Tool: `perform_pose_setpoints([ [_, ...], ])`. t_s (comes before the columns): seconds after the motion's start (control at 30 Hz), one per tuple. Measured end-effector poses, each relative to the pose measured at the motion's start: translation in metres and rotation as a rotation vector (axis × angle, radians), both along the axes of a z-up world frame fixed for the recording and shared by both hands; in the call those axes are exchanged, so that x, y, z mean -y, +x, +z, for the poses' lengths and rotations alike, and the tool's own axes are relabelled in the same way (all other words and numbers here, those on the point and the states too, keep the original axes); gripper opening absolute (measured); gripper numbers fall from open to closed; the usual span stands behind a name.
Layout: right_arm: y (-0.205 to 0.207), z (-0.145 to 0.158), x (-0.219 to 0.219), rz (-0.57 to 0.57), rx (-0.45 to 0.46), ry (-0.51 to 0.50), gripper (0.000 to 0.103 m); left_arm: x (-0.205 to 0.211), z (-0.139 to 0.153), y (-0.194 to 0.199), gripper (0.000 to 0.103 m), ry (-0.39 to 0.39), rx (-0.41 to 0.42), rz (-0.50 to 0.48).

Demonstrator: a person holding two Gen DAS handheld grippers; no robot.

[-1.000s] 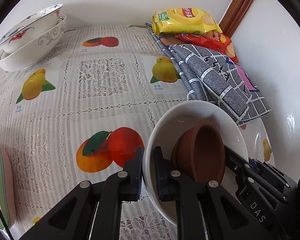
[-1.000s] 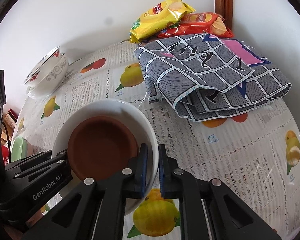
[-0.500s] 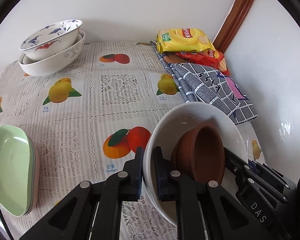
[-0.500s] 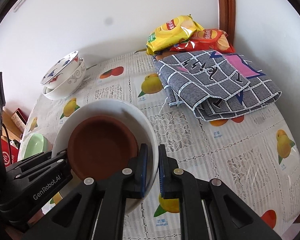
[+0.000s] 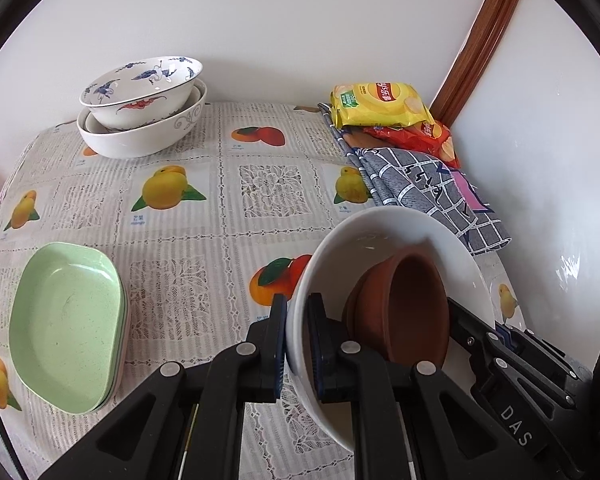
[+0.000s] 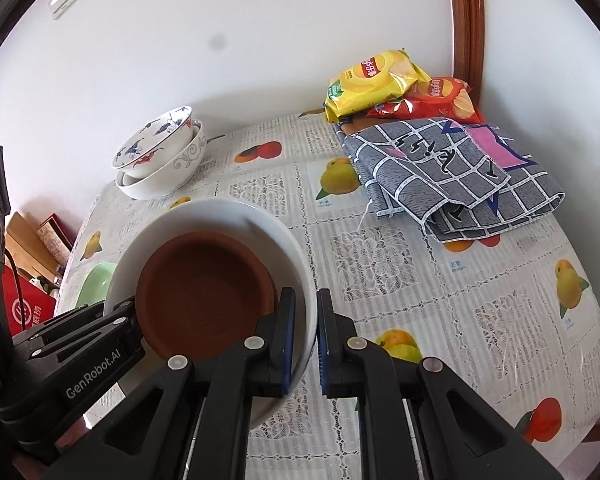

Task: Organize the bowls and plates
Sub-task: 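Lift the white bowl with both grippers and carry it to the plate stack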

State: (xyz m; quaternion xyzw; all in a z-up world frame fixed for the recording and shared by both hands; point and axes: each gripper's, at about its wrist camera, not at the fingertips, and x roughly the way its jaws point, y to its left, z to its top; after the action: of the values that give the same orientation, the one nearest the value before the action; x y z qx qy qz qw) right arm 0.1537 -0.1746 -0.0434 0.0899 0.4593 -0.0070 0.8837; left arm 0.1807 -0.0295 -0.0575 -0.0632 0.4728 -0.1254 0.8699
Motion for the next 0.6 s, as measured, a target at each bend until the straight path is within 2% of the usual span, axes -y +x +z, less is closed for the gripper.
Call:
perform_pose_setpoints([
  [0.6, 0.001, 0.009, -0.041, 0.045, 0.017, 0.001, 0.01, -0.042, 0.011, -0.008, 0.011, -0.009, 0.019, 0.045],
])
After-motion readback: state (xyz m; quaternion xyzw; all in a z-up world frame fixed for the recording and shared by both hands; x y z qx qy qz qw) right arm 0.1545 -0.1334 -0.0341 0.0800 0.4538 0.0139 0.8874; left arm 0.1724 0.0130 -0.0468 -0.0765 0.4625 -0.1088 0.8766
